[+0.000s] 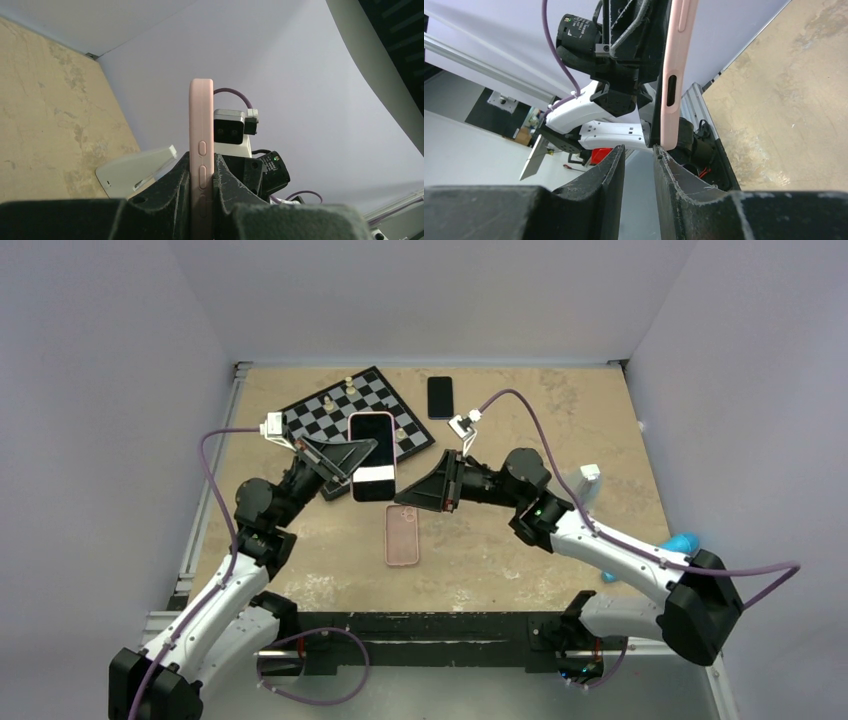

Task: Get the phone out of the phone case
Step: Remove the phone case from the phone.

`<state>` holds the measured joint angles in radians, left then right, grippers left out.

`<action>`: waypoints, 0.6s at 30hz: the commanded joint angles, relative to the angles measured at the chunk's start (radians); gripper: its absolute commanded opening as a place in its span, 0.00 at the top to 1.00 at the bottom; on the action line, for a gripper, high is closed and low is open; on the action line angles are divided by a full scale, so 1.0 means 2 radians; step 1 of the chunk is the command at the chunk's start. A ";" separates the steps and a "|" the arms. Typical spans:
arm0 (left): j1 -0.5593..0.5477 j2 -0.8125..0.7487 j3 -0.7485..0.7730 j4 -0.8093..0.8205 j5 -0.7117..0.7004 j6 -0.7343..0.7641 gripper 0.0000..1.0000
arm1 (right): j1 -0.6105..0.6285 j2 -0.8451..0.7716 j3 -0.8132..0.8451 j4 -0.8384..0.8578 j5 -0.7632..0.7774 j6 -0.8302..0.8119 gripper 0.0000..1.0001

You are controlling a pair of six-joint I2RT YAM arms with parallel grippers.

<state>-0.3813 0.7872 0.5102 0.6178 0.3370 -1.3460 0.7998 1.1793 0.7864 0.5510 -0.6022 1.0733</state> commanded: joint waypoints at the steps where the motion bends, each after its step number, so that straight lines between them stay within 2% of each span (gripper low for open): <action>1: -0.002 -0.007 0.006 0.061 0.000 -0.013 1.00 | 0.002 0.027 0.021 0.035 -0.009 0.002 0.67; 6: -0.001 -0.009 0.005 0.063 0.002 -0.023 1.00 | 0.002 0.049 0.025 0.036 -0.001 -0.004 0.65; 12: -0.002 0.001 -0.010 0.107 0.018 -0.068 1.00 | 0.002 0.072 0.051 -0.027 0.025 -0.025 0.61; 18: -0.003 0.006 -0.017 0.137 0.030 -0.097 1.00 | 0.002 0.093 0.059 -0.033 0.038 -0.027 0.60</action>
<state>-0.3531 0.8078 0.4458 0.6918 0.2882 -1.4017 0.7937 1.3079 0.8551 0.5358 -0.6197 1.0599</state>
